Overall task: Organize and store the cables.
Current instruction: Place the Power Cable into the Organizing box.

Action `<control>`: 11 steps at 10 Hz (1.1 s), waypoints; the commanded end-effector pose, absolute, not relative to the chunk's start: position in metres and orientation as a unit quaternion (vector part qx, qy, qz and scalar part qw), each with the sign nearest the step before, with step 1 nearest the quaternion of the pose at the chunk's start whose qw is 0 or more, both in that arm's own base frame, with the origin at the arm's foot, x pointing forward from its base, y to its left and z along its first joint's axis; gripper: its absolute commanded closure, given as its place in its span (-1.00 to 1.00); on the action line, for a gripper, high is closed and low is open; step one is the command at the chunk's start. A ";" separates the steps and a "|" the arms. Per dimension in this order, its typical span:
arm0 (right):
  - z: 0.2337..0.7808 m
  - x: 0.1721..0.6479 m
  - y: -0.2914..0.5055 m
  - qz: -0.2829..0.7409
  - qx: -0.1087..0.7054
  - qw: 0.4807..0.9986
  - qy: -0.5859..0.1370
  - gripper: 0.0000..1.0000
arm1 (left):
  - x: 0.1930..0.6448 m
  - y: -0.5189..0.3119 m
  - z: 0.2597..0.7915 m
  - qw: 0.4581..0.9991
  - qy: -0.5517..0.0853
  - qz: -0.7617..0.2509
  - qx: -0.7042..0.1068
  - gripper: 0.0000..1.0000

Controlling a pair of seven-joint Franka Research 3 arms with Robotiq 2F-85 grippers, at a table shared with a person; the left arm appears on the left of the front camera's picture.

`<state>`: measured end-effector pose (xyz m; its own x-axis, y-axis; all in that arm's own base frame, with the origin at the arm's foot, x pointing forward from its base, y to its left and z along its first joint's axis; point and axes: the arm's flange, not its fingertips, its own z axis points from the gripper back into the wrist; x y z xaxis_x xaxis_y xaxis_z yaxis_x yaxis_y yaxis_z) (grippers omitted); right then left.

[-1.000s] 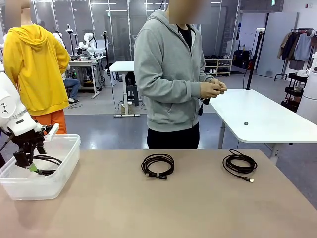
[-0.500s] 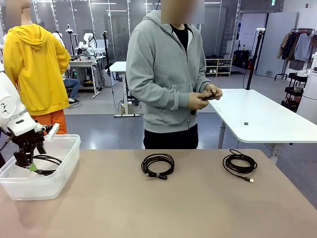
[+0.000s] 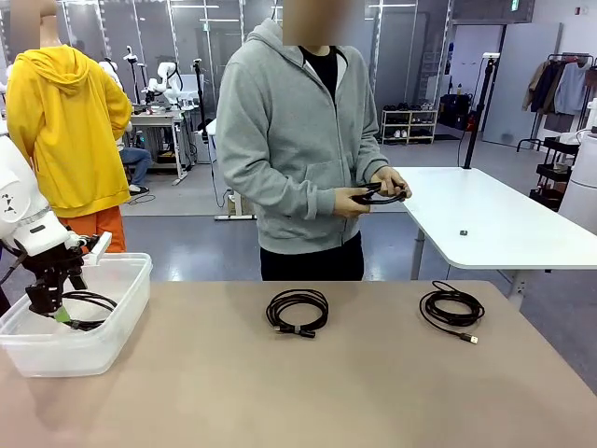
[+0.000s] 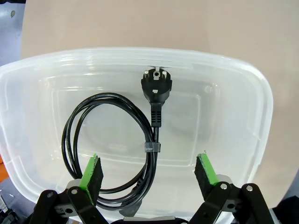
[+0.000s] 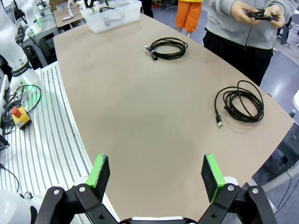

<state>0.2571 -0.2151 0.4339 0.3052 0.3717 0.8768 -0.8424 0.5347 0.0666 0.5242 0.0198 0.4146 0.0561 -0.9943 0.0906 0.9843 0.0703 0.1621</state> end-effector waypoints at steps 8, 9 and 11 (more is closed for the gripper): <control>0.433 0.257 -0.216 0.404 0.270 0.754 -0.443 -1.00 | 0.422 0.044 0.547 0.776 -0.227 -0.586 -0.048 -1.00; 0.433 0.257 -0.216 0.404 0.270 0.754 -0.443 -1.00 | 0.400 0.051 0.560 0.782 -0.249 -0.569 -0.053 -1.00; 0.433 0.257 -0.216 0.404 0.270 0.754 -0.443 -1.00 | 0.359 0.063 0.562 0.784 -0.301 -0.540 -0.063 -1.00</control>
<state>0.2575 -0.2150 0.4331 0.3075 0.3716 0.8760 -0.8422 0.5348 0.0688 0.3778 0.0667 0.5754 0.2347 -0.8390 0.4909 0.8991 0.3794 0.2185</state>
